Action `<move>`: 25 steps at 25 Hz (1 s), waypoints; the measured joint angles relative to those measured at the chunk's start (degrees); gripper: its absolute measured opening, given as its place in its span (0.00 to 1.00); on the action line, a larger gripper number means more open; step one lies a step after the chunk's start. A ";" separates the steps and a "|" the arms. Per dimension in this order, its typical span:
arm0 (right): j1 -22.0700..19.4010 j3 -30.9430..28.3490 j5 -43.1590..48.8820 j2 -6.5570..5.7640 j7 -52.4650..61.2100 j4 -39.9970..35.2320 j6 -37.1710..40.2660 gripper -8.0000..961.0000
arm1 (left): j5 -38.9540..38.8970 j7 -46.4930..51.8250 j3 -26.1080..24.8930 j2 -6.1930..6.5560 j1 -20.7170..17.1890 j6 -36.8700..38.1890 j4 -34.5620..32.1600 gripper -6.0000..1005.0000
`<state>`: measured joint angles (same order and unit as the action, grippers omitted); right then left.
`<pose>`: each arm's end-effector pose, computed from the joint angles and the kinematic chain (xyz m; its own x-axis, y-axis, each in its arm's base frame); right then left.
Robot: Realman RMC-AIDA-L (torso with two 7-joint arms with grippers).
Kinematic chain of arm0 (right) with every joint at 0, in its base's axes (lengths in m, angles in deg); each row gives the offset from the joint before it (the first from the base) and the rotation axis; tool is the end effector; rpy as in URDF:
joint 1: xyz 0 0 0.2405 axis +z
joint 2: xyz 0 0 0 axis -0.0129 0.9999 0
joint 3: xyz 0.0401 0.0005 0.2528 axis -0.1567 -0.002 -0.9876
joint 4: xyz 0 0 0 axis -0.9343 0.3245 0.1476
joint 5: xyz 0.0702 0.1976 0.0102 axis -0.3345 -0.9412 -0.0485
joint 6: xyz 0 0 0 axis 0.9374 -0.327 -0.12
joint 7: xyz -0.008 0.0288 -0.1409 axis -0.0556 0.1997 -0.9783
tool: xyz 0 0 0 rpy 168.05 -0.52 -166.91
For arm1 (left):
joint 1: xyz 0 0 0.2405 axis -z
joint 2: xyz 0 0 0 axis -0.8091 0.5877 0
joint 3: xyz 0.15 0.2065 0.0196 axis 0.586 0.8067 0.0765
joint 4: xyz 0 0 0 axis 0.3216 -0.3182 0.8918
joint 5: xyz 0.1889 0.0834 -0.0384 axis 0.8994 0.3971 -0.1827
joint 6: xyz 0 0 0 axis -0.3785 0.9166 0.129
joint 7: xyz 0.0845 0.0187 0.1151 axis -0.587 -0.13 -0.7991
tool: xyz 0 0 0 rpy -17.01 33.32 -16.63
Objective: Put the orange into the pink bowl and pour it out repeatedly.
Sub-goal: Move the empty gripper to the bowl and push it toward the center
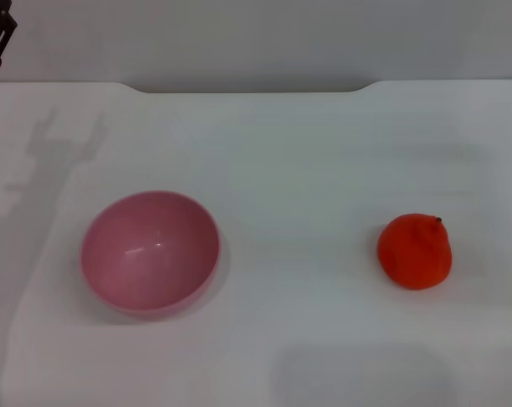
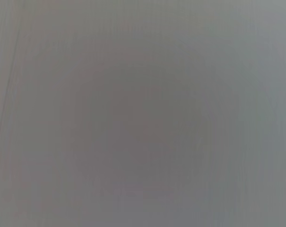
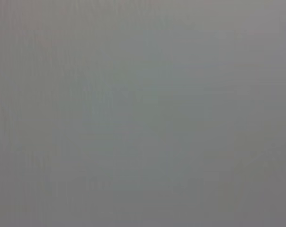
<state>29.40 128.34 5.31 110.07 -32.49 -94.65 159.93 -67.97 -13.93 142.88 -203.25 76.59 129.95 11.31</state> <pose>0.3071 0.3664 0.0839 0.4684 0.4239 -0.7752 -0.8503 -0.0218 -0.5258 -0.3010 0.3647 0.0558 0.6114 -0.2579 0.7481 0.7308 -0.1784 -0.6588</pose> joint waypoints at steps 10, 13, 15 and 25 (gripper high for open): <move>0.00 0.00 -0.06 0.00 0.04 0.06 -0.04 0.70 | 0.06 0.16 0.01 0.04 0.11 0.00 0.00 0.76; 0.00 0.00 -0.13 0.00 0.05 0.06 -0.04 0.70 | 0.07 0.24 0.01 0.04 0.11 0.00 0.00 0.75; 0.00 0.00 -0.15 0.00 0.08 0.06 -0.04 0.70 | 0.08 0.50 0.01 0.05 0.06 0.00 0.00 0.75; 0.00 -0.01 -0.15 0.13 0.29 0.64 0.09 0.70 | 9.45 15.70 0.14 3.19 0.01 -6.61 -3.97 0.74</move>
<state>29.41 128.34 5.16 110.20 -32.20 -94.01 160.02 -58.52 1.77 143.02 -200.05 76.60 123.34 7.34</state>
